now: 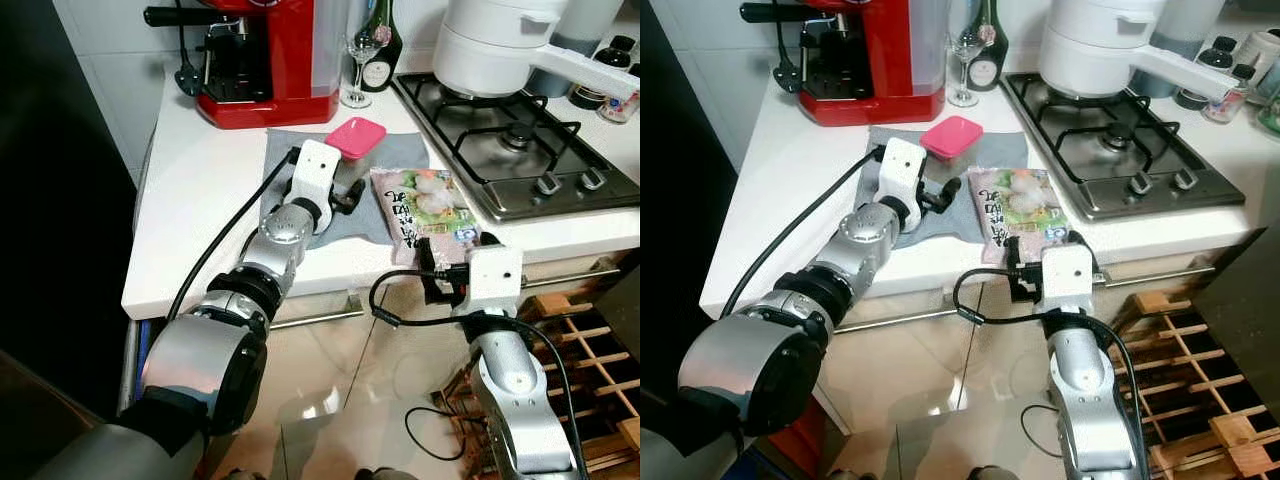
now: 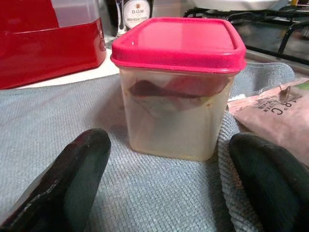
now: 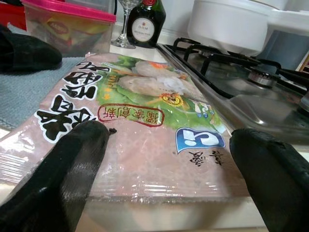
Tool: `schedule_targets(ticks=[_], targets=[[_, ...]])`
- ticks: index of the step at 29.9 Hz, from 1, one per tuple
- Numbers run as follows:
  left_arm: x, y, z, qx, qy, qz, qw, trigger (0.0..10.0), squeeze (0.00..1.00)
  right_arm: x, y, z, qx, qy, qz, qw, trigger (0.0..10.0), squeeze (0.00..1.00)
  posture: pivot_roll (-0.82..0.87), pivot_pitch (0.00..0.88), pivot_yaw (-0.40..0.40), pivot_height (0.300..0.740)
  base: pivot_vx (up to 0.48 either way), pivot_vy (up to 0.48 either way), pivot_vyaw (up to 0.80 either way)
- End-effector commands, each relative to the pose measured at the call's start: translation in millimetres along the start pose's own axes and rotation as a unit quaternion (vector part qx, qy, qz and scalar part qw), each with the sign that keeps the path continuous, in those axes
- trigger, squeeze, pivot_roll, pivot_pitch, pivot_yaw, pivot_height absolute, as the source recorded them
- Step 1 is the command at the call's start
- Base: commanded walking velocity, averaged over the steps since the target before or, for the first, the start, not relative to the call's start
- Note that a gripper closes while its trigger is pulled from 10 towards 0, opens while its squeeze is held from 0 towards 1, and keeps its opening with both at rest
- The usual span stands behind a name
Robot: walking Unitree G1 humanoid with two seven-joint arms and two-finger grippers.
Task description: Restocking fridge
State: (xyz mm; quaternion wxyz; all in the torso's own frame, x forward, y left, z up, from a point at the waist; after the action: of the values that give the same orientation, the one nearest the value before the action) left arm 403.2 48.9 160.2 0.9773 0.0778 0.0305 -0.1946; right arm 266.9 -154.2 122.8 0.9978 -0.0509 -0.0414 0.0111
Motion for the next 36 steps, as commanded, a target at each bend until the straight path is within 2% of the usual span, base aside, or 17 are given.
schedule_targets(ticks=[1, 6, 13, 19, 21, 22, 24, 28, 36], targets=[[3.6, -2.6, 9.6, 0.003, -0.002, 0.001, 1.0, 10.0, 0.0, -3.2, -0.3, 1.1, -0.001, 0.004, 0.0, 1.0, 10.0, 0.29, -0.25, 0.059, 0.015, 0.74, 0.0, 0.0, 0.0], [6.2, -4.8, 18.1, -0.001, -0.01, 0.003, 1.0, 10.0, 0.0, -11.1, -0.5, 3.3, 0.001, 0.004, 0.002, 1.0, 10.0, 0.29, -0.27, 0.075, 0.017, 0.74, 0.0, 0.0, 0.0], [9.6, -8.8, 29.9, -0.002, -0.018, 0.001, 1.0, 10.0, 0.0, -22.9, 7.7, 12.8, 0.012, -0.009, 0.024, 1.0, 10.0, 0.29, -0.31, 0.097, 0.023, 0.74, 0.0, 0.0, 0.0], [10.2, -17.4, 23.6, 0.011, 0.006, -0.005, 1.0, 10.0, 0.0, -29.4, 20.6, 31.0, 0.037, -0.026, 0.071, 0.996, 10.0, 0.29, -0.33, 0.114, 0.021, 0.74, 0.0, 0.0, 0.0], [9.9, -19.2, 20.4, 0.005, 0.014, -0.007, 1.0, 10.0, 0.0, -31.2, 21.1, 33.3, 0.04, -0.024, 0.074, 0.996, 10.0, 0.29, -0.34, 0.117, 0.019, 0.74, 0.0, 0.0, 0.0], [9.8, -19.7, 19.3, 0.003, 0.017, -0.007, 1.0, 9.1, 0.0, -32.4, 20.5, 33.4, 0.04, -0.022, 0.074, 0.996, 10.0, 0.29, -0.34, 0.121, 0.017, 0.74, 0.0, 0.0, 0.0], [9.6, -19.9, 17.4, 0.001, 0.023, -0.006, 1.0, 0.0, 0.0, -35.7, 19.5, 33.4, 0.039, -0.018, 0.074, 0.996, 10.0, 0.29, -0.35, 0.129, 0.015, 0.74, 0.0, 0.0, 0.0], [9.7, -19.3, 17.8, 0.002, 0.024, -0.004, 1.0, 0.0, 0.0, -37.4, 19.2, 34.2, 0.039, -0.014, 0.076, 0.996, 10.0, 0.29, -0.36, 0.132, 0.015, 0.74, 0.0, 0.0, 0.0], [11.3, -13.6, 29.8, -0.022, -0.003, 0.008, 1.0, 0.0, 0.0, -43.4, 17.9, 35.0, 0.037, -0.001, 0.076, 0.996, 10.0, 0.29, -0.38, 0.142, 0.019, 0.74, 0.0, 0.0, 0.0]])
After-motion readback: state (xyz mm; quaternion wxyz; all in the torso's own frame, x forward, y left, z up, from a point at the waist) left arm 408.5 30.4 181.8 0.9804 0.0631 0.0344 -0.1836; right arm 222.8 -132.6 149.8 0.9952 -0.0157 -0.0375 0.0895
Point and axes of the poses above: a point about 5 cm out from each wrist's last joint towards the gripper, its own x axis pointing out of the wrist towards the gripper, its own z axis along the axis of the wrist's last joint, y = z × x, the point moved 1 cm from there along x, pointing out of the wrist towards the gripper, and after that the axes turned 3 degrees about x, right-handed, at the moved point
